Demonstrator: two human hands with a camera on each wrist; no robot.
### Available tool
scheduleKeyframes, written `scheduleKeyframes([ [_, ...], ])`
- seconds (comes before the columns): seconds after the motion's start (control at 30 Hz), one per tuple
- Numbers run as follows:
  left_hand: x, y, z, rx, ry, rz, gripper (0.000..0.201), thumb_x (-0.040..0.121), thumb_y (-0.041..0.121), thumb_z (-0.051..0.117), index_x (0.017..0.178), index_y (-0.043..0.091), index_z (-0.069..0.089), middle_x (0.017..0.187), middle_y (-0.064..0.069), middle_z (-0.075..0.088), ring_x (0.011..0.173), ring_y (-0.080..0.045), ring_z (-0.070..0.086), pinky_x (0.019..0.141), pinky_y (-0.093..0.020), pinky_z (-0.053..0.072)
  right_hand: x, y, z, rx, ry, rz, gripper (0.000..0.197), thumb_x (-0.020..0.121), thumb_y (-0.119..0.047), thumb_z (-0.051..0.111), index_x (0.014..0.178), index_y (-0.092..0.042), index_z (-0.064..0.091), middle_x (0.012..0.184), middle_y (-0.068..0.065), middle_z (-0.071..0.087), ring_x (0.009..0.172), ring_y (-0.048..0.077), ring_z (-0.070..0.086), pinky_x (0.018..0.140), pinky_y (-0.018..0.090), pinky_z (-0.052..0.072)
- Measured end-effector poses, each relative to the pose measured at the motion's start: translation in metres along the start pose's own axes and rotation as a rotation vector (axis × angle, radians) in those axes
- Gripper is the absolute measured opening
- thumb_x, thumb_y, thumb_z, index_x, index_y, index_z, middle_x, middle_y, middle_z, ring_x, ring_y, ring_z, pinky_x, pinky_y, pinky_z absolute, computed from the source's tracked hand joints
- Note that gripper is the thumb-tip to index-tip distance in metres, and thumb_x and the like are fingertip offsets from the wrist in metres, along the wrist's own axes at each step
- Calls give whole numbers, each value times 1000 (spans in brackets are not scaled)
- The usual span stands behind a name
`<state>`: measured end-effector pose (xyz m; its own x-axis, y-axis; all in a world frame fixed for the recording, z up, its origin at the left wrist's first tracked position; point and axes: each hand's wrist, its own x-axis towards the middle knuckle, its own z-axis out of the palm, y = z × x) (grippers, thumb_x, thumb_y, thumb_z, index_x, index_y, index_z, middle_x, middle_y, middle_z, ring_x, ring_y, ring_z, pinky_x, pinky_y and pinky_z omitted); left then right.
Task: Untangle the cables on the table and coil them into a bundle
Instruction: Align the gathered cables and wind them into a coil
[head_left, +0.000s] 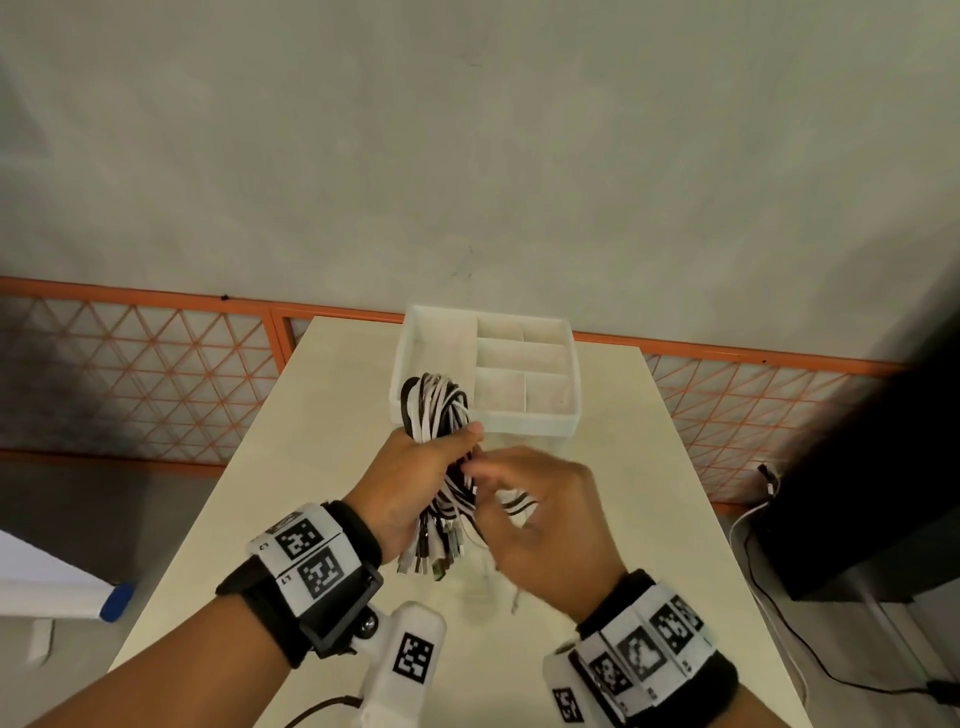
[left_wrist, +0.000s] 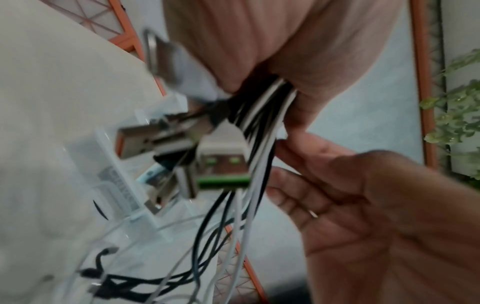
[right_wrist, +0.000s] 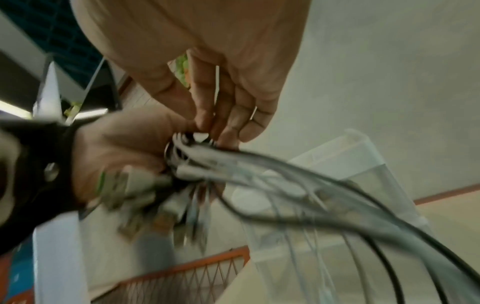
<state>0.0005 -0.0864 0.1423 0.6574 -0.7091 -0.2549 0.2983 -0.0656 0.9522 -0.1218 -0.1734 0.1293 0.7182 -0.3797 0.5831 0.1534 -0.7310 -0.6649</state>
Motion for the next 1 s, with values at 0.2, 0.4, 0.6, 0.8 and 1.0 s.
scheduleKeyframes([
  [0.2, -9, 6, 3, 284, -194, 105, 16, 85, 6, 62, 96, -4, 66, 91, -30, 69, 85, -40, 69, 85, -52, 55, 39, -6, -21, -246, -249, -51, 78, 85, 1, 59, 149, -40, 42, 160, -5, 35, 134, 9, 47, 104, 22, 46],
  [0.4, -14, 5, 9, 423, -265, 126, 9, 80, -4, 63, 85, 2, 69, 84, -23, 72, 78, -27, 70, 80, -46, 56, 45, -5, -15, -187, -147, -49, 54, 75, 10, 52, 118, -14, 75, 119, 2, 74, 112, 9, 66, 100, 25, 52],
  [0.6, -11, 4, 6, 441, -266, 152, 10, 83, 3, 62, 85, 10, 69, 80, -17, 74, 82, -31, 72, 83, -49, 56, 43, -12, -12, -155, -92, -20, 54, 74, 11, 53, 116, -13, 75, 119, 1, 74, 112, 6, 66, 100, 25, 52],
  [0.8, -5, 10, 1, 185, -48, 150, 10, 93, 18, 66, 90, 11, 73, 82, -10, 75, 78, -26, 72, 75, -43, 60, 27, -7, -21, 150, -436, 357, 106, 80, -13, 74, 158, -40, 7, 154, -16, 38, 139, -3, 39, 109, 19, 37],
  [1.0, -2, 17, -3, 7, -10, 176, 8, 93, 9, 62, 93, 5, 70, 81, -13, 70, 82, -29, 71, 73, -41, 57, 2, 17, -4, -35, -542, 480, 28, 80, -21, 73, 108, -23, 71, 89, -10, 73, 79, 1, 65, 79, 26, 54],
])
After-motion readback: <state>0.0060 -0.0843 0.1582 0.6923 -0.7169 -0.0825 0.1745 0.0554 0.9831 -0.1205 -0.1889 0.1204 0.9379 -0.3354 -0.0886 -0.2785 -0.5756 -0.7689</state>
